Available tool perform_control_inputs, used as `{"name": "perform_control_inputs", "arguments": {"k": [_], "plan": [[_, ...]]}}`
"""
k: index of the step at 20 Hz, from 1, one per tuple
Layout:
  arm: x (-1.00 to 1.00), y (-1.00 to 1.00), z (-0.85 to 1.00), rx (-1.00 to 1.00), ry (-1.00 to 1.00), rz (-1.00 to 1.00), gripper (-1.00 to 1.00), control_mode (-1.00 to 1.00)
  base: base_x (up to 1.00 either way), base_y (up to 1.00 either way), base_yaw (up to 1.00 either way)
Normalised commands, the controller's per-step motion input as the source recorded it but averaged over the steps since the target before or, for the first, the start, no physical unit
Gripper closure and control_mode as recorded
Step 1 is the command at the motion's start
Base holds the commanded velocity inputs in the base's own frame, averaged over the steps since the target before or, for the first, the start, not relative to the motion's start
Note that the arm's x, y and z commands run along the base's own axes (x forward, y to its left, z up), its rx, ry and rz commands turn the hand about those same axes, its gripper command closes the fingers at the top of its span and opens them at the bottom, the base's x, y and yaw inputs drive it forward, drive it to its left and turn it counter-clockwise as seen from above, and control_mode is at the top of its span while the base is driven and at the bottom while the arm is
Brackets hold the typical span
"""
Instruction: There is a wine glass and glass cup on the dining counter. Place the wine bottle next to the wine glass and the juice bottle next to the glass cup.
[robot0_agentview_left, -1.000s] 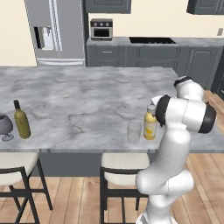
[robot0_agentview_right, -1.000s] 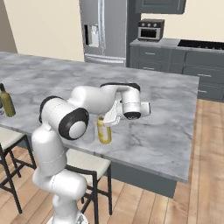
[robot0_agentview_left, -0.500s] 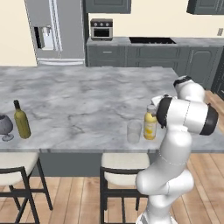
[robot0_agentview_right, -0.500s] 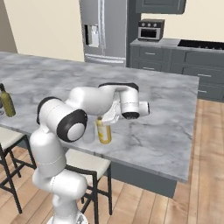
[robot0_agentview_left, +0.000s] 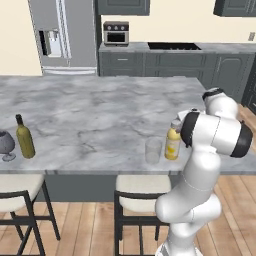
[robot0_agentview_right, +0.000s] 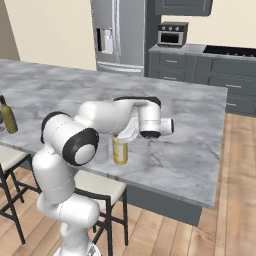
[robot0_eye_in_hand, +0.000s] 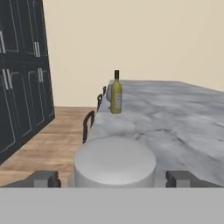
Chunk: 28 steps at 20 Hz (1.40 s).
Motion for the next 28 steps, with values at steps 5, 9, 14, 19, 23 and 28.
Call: {"name": "perform_control_inputs", "arguments": {"k": [5,9,14,19,23,28], "plan": [[0.00,-0.14,0.00,0.00,0.00,-0.09,-1.00,-1.00,0.00,0.00,0.00],[0.00,-0.07,0.00,0.00,0.00,-0.07,-1.00,-1.00,0.00,0.00,0.00],[-0.08,-0.23,0.02,0.00,-0.01,-0.09,-1.00,-1.00,0.00,0.00,0.00],[-0.19,-0.32,0.03,-0.01,0.00,-0.11,-1.00,-1.00,0.00,0.00,0.00],[-0.43,-0.20,0.17,-0.01,-0.05,-0.09,-1.00,-1.00,0.00,0.00,0.00],[-0.43,-0.01,0.35,-0.20,-0.01,0.00,-1.00,-1.00,0.00,0.00,0.00]]}}
